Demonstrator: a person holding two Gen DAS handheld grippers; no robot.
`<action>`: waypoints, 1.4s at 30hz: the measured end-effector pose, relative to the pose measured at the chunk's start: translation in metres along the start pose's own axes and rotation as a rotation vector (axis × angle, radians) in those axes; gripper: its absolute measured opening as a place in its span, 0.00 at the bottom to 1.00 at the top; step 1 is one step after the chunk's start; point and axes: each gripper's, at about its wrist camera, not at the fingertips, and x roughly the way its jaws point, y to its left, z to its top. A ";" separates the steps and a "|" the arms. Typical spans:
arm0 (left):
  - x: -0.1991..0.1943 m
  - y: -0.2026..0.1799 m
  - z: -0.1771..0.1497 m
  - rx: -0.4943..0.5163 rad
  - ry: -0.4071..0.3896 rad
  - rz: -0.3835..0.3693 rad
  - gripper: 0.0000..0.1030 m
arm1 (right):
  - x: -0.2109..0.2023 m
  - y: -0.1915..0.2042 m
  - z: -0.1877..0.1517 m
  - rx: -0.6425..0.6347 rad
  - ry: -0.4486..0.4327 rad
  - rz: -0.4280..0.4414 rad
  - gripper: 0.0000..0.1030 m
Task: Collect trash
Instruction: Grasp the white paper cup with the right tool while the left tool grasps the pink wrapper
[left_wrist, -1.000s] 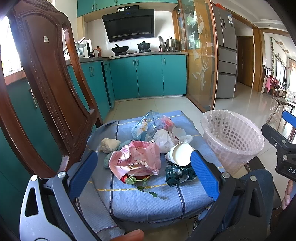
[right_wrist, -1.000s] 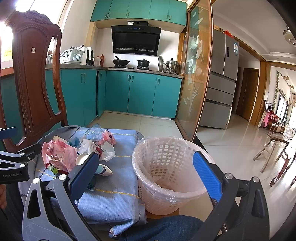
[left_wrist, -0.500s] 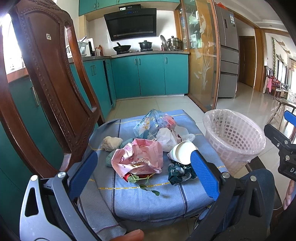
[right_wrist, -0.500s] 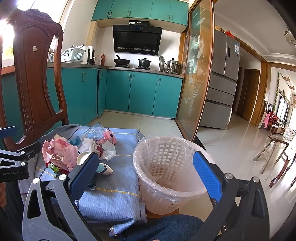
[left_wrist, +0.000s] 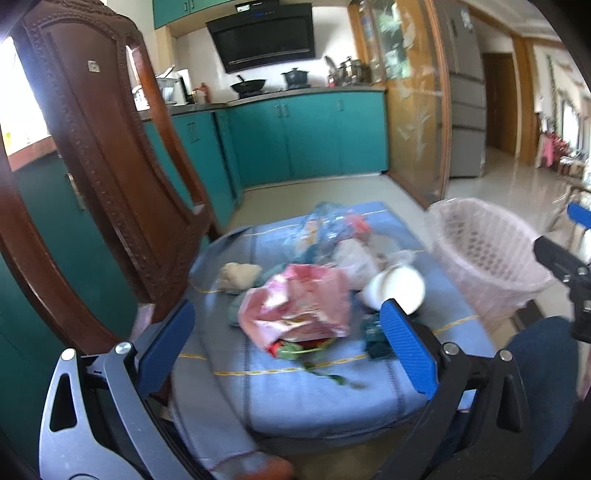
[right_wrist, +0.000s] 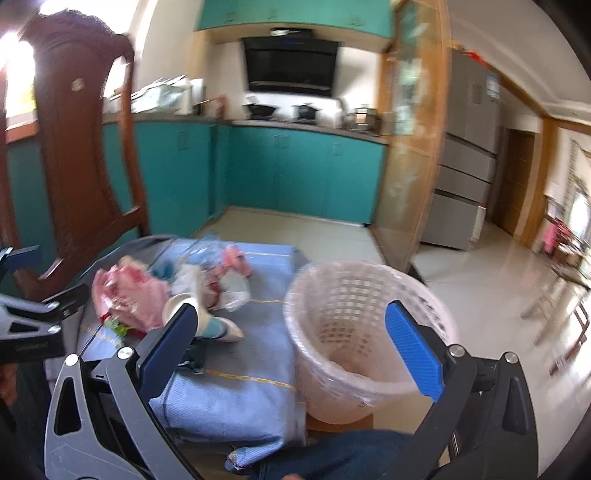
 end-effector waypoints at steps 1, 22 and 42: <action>0.005 0.006 0.000 -0.011 0.014 0.013 0.97 | 0.006 0.002 0.005 -0.029 -0.006 0.015 0.97; 0.078 0.056 0.014 -0.176 0.144 0.025 0.75 | 0.174 -0.008 0.051 0.037 0.167 0.552 0.65; 0.113 0.030 0.025 -0.082 0.209 -0.092 0.91 | 0.152 0.068 -0.012 -0.330 0.347 0.647 0.51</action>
